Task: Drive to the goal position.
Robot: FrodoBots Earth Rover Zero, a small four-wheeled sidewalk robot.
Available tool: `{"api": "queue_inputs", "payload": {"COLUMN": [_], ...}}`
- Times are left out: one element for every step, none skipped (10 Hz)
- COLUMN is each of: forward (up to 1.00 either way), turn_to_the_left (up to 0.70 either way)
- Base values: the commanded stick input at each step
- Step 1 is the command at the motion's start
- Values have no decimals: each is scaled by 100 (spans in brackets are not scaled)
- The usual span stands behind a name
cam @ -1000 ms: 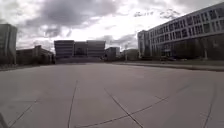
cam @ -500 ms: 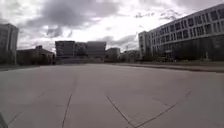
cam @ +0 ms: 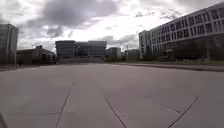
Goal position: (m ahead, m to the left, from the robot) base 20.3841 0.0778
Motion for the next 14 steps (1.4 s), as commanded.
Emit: {"api": "queue_inputs", "payload": {"forward": [50,50,50,50,50,50,50,50,50,50,50,50,50,50], "turn_to_the_left": [1,1,1,1,1,1,1,1,1,1,1,1,1,1]}}
